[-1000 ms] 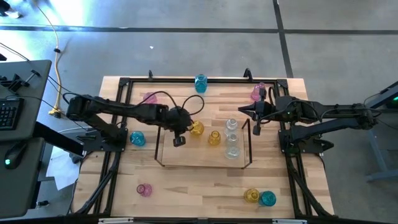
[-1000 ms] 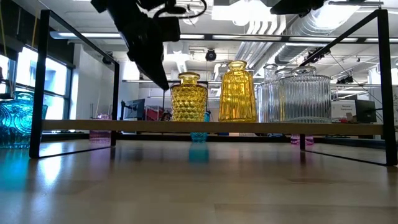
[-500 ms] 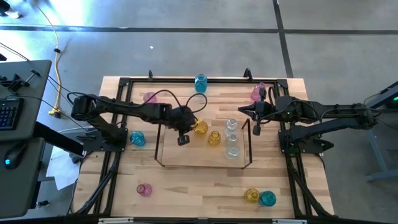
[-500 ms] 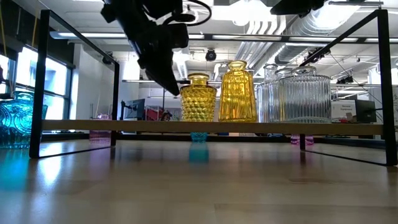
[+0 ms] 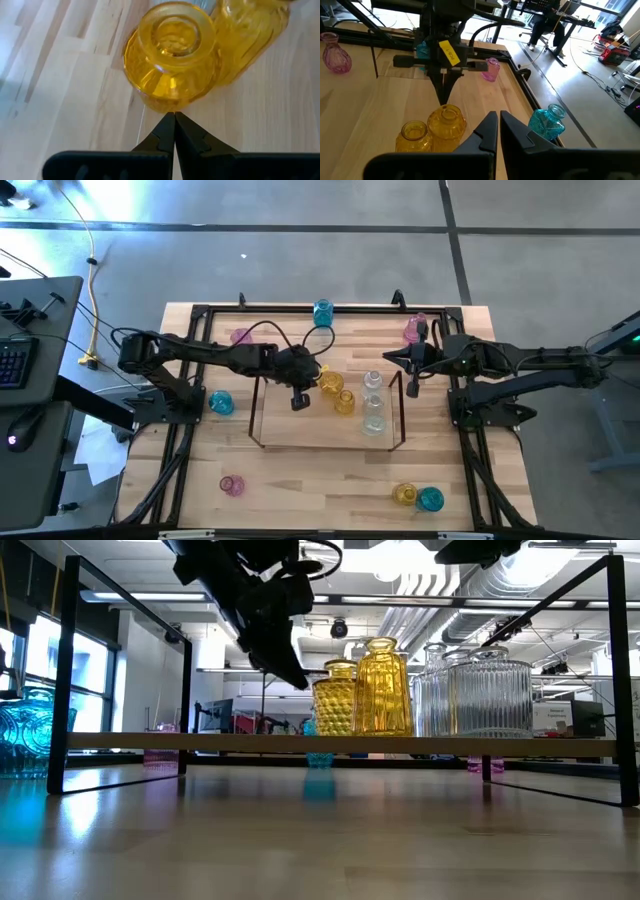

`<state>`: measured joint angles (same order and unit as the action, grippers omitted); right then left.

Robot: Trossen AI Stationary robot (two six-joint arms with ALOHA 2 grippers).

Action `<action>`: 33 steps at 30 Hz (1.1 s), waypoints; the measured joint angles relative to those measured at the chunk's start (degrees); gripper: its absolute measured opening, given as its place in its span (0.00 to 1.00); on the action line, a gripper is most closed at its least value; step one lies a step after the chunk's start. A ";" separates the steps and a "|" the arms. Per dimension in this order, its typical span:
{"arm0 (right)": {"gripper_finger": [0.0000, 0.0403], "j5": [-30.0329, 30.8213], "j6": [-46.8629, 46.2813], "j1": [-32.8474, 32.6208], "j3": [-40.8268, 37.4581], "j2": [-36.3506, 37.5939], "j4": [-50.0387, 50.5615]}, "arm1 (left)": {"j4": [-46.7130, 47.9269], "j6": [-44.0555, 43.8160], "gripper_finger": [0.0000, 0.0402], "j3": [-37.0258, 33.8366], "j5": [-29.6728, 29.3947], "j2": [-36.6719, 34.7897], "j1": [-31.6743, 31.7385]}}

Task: Sort vases onto shelf
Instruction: Put the top yellow vase on the shelf aligned with the other yellow vase

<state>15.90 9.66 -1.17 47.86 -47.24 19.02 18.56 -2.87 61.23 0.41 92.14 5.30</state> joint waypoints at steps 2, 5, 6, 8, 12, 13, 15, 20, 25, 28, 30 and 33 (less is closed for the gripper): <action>0.00 -0.02 -0.64 0.00 0.00 0.00 0.02 | -1.51 0.14 0.00 0.07 0.70 1.34 0.00; 0.00 -0.02 -0.64 0.00 0.00 0.00 0.02 | -2.14 0.89 0.00 0.00 0.43 2.07 0.00; 0.00 -0.02 -0.64 0.00 0.00 0.00 0.01 | -2.40 1.03 0.00 0.03 0.39 2.06 0.02; 0.00 -0.02 -0.57 0.00 0.00 0.00 0.00 | -2.36 1.03 0.00 0.04 0.39 2.06 0.10; 0.00 -0.01 -0.53 0.00 0.00 0.00 -0.02 | -3.46 1.35 0.00 0.04 0.35 1.92 0.37; 0.00 0.00 -0.53 0.00 0.00 0.00 -0.02 | -3.78 1.60 0.00 0.04 0.32 1.92 0.41; 0.00 -0.02 -0.60 0.00 0.00 0.00 -0.02 | -4.45 1.64 0.00 0.04 0.20 1.92 0.42; 0.00 -0.01 -0.60 0.00 0.00 0.00 -0.02 | -6.16 2.08 0.00 0.04 0.22 1.92 0.48; 0.00 -0.02 -0.40 0.00 0.00 0.00 -0.02 | -6.83 2.57 0.00 0.04 0.22 1.98 0.70; 0.00 -0.01 -0.41 0.00 0.00 0.00 -0.02 | -7.37 3.12 0.00 0.04 0.40 1.99 0.70; 0.00 -0.02 -0.41 0.00 0.00 0.00 -0.02 | -8.38 3.15 0.00 0.04 0.43 2.55 0.68; 0.00 0.00 -0.42 0.00 0.00 0.00 -0.02 | -8.73 3.39 0.00 0.02 0.48 3.09 0.70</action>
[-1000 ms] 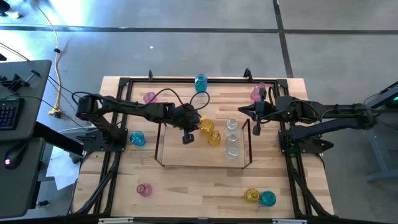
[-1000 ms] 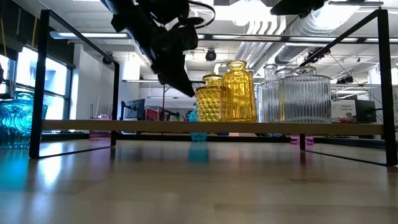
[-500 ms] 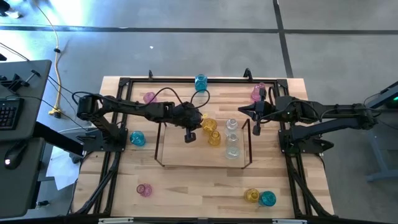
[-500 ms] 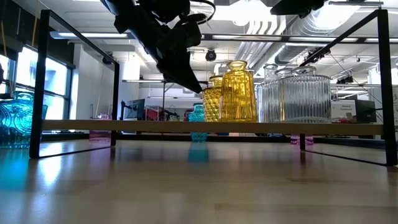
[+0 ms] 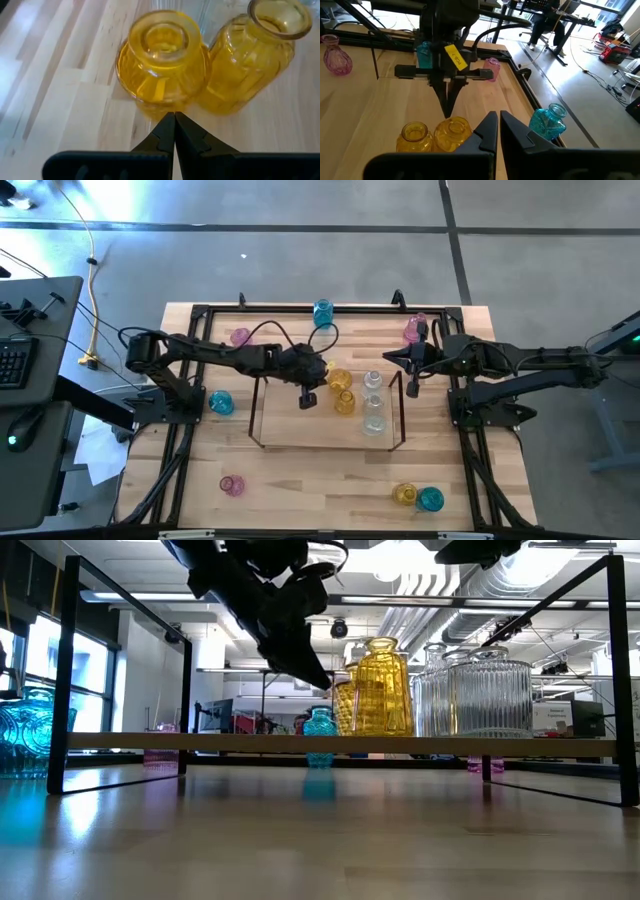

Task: Sort vases onto shelf
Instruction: Put the top yellow vase on the shelf aligned with the other yellow vase

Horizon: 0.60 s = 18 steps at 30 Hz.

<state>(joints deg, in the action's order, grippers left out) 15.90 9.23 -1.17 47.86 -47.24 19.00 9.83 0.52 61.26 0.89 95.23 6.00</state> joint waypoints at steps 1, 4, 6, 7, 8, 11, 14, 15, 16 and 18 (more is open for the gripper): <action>0.00 -0.02 0.00 0.00 0.00 0.00 0.03 | -0.79 0.16 0.00 0.00 0.00 0.32 -0.02; 0.00 -0.02 0.02 0.00 0.00 0.02 0.04 | -0.92 0.17 0.00 -0.01 0.20 0.89 0.03; 0.00 -0.02 0.02 0.00 0.00 0.00 0.20 | -1.30 0.17 0.00 -0.02 0.20 0.84 0.04; 0.00 -0.02 0.00 0.00 0.00 0.00 0.17 | -1.24 0.17 0.00 -0.02 0.20 0.84 0.04; 0.00 -0.02 -0.10 0.00 0.00 0.00 0.16 | -1.19 0.17 0.00 -0.02 0.20 0.82 0.04; 0.00 -0.02 -0.20 0.00 0.00 0.01 0.17 | -1.33 0.32 0.00 -0.02 -0.88 0.54 0.28; 0.00 -0.02 -0.20 0.00 0.00 0.02 0.19 | -1.31 0.65 0.00 -0.02 -2.36 1.09 1.00; 0.00 -0.02 -0.20 0.00 0.00 0.01 0.19 | -1.41 0.65 0.00 -0.02 -2.88 1.55 1.31; 0.00 -0.02 -0.20 0.00 0.00 0.00 0.20 | -1.31 0.65 0.00 -0.02 -2.94 1.99 1.69; 0.00 -0.02 -0.20 0.00 0.00 0.02 0.18 | -2.61 0.64 0.00 -0.02 -3.03 2.90 2.25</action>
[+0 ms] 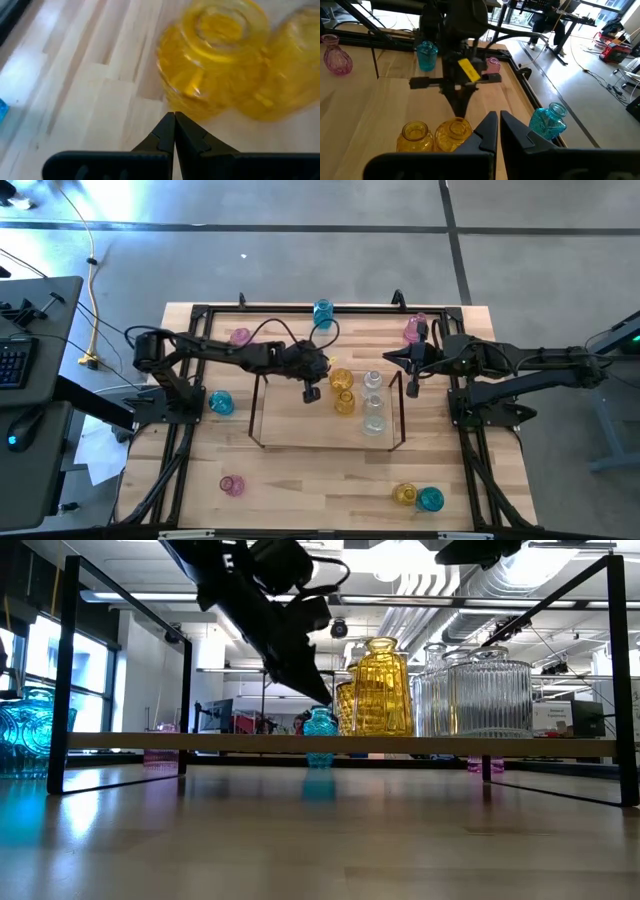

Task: Sort vases onto shelf
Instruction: Put the top yellow vase on the shelf aligned with the other yellow vase, then put the yellow vase on the shelf aligned with the other yellow vases

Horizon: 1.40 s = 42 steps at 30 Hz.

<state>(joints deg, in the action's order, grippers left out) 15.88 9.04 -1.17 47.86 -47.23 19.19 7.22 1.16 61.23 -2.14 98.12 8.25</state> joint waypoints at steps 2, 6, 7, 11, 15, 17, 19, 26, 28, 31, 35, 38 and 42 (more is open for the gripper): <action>0.00 0.00 0.00 0.00 0.00 -0.02 0.04 | -0.92 -0.01 0.00 0.00 -0.01 0.60 0.51; 0.00 0.00 -0.01 0.00 0.00 0.01 0.35 | -3.08 -0.31 0.00 0.00 0.66 1.77 0.79; 0.00 0.00 0.00 0.00 0.00 0.01 0.42 | -3.59 -0.31 0.00 0.00 0.80 1.77 0.76; 0.00 0.00 0.00 0.00 0.00 0.01 0.73 | -4.19 -0.45 0.00 0.00 1.19 1.84 0.66; 0.00 0.00 -0.02 0.00 0.00 0.01 0.78 | -4.26 -0.47 0.00 0.00 1.92 1.84 0.57; 0.00 0.00 -0.02 0.00 0.00 0.01 0.74 | -4.51 -0.47 0.00 0.00 1.91 1.84 0.39; 0.00 0.00 -0.02 0.00 0.00 0.01 0.74 | -4.86 -0.47 0.00 0.00 1.93 1.84 0.20; 0.00 0.00 -0.04 0.00 0.00 0.01 0.72 | -5.92 -0.47 0.00 0.00 3.21 1.84 -0.04; 0.00 0.00 -0.02 0.00 0.00 0.01 0.74 | -5.92 -0.47 0.00 0.00 3.18 1.84 -0.04; 0.00 0.00 -0.02 0.00 0.00 0.01 0.74 | -5.85 -0.24 0.00 0.00 3.15 1.84 0.03; 0.00 0.00 -0.22 0.00 0.00 0.01 0.84 | -4.75 0.17 0.00 0.00 2.92 1.20 0.02; 0.00 0.00 -0.22 0.00 0.00 0.01 1.23 | -3.73 0.14 0.00 -0.35 2.85 -0.77 0.02; 0.00 0.09 -0.23 -0.57 0.00 0.01 1.09 | -4.08 0.44 0.00 -1.29 2.72 -3.34 -0.51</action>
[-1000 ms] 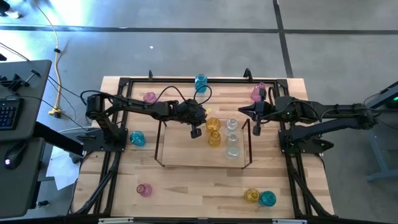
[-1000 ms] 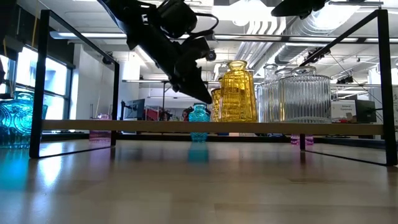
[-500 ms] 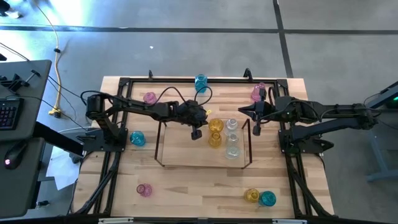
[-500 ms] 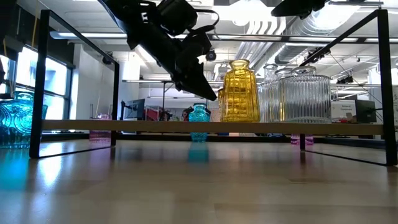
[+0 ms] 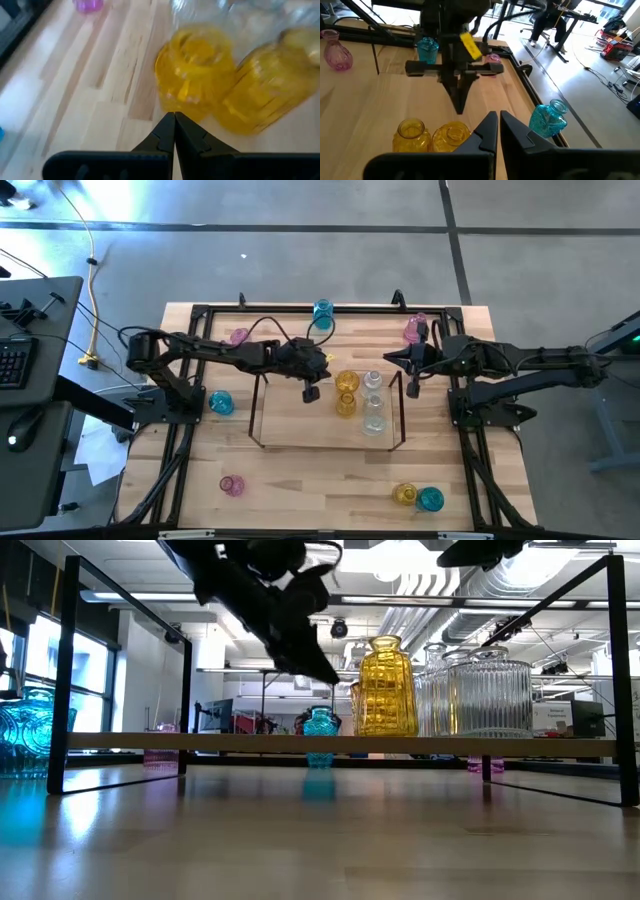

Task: Sort vases onto shelf
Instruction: Put the yellow vase on the shelf aligned with the other yellow vases

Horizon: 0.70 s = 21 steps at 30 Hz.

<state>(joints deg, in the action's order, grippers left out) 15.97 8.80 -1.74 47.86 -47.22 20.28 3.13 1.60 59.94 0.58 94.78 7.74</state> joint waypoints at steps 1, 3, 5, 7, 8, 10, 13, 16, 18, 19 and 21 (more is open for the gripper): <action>0.00 -0.01 0.02 -0.56 0.00 -0.01 -0.01 | -0.91 0.33 0.00 -0.37 0.00 -0.79 -0.22; 0.00 -0.05 0.05 -2.33 0.01 -0.03 -0.84 | -2.12 0.43 0.00 -1.82 0.07 -3.38 -0.41; 0.00 -0.07 -0.33 -4.55 0.07 -0.09 -0.96 | -4.81 0.22 0.00 -3.42 0.39 -5.73 -0.70; 0.00 0.06 -1.72 -7.07 0.72 -0.91 -0.10 | -4.44 0.20 0.00 -5.49 0.35 -9.02 -0.76; 0.00 0.46 -2.84 -8.40 1.42 -1.49 0.48 | -5.88 0.41 0.00 -6.20 0.35 -10.35 -0.81; 0.00 1.25 -5.11 -11.40 3.21 -3.58 2.50 | -7.41 0.40 0.00 -8.19 0.25 -13.86 -1.07; 0.00 3.13 -9.51 -16.23 6.70 -8.00 7.59 | -8.10 0.48 0.00 -10.38 0.20 -18.67 -1.29; 0.00 5.12 -16.04 -21.17 12.16 -14.02 14.72 | -9.30 0.66 0.00 -12.87 0.02 -23.24 -1.48; 0.00 5.95 -21.24 -24.62 16.75 -18.56 21.06 | -10.42 1.06 0.00 -14.47 0.01 -26.18 -1.48; 0.00 5.99 -23.90 -26.27 19.18 -20.90 24.22 | -10.77 1.26 0.00 -15.20 -0.05 -27.37 -1.43; 0.00 5.98 -29.76 -29.54 24.38 -25.50 31.09 | -10.96 1.55 0.00 -16.39 -0.43 -29.39 -1.43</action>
<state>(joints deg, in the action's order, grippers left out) 21.95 -20.96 -31.28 72.23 -72.72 51.36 -7.82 3.15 43.55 0.15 65.39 6.31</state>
